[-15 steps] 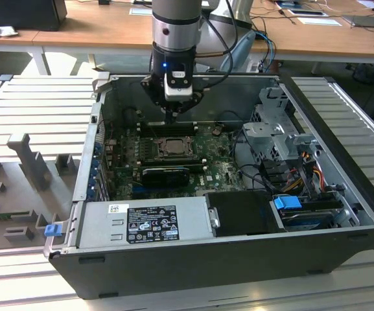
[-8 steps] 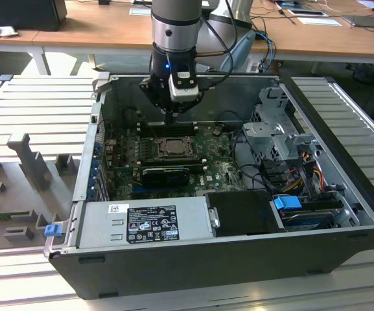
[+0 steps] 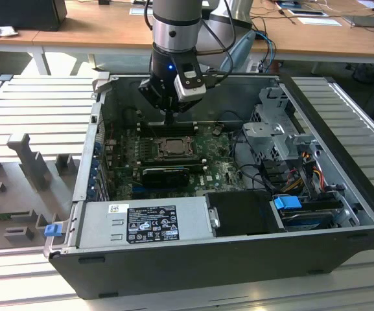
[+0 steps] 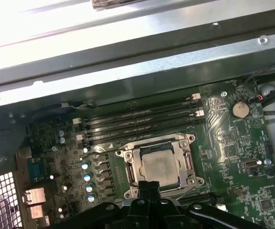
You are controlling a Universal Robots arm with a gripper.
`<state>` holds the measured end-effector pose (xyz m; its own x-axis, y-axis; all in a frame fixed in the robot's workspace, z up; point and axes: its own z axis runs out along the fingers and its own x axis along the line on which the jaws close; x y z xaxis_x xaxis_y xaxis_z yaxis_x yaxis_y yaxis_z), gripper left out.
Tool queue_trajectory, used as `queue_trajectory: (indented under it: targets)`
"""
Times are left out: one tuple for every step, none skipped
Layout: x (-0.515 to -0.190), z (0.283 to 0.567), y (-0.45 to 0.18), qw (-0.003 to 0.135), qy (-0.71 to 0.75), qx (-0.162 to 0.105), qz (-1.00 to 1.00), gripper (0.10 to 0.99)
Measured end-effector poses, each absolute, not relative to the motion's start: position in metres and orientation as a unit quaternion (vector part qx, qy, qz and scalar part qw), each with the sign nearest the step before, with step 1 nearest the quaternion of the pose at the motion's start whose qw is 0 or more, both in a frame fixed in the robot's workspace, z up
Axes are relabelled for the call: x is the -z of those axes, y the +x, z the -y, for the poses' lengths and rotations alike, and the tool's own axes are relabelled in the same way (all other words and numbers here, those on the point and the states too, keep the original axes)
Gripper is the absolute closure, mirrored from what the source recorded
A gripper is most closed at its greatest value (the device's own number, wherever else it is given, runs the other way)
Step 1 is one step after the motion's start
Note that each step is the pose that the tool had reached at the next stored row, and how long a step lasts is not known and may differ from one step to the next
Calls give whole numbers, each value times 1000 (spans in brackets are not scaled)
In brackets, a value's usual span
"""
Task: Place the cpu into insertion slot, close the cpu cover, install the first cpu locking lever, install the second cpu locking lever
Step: 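Install the first cpu locking lever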
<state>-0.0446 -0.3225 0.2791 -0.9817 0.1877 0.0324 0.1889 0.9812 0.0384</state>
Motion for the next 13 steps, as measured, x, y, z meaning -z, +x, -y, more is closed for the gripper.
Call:
queue_trajectory:
  targets:
    - [-279, 322, -45, 15, -84, 21, 996, 980]
    - [-279, 322, -45, 15, -78, 20, 997, 980]
    - [-279, 322, -45, 15, -69, 20, 997, 980]
    - [-279, 323, -45, 15, -57, 20, 998, 980]
    - [-279, 323, -45, 15, -51, 20, 998, 980]
    - [-279, 323, -45, 15, -42, 20, 999, 980]
    - [-279, 323, -45, 16, -28, 20, 999, 980]
    - [-279, 323, -45, 16, -22, 20, 999, 980]
    - [-279, 323, -45, 16, -13, 19, 1000, 980]
    - [-279, 323, -45, 16, 1, 19, 1000, 980]
    - [-279, 323, -45, 16, 13, 19, 1000, 980]
    - [-278, 322, -45, 17, 18, 19, 1000, 980]
    - [-278, 323, -45, 17, 26, 19, 999, 980]
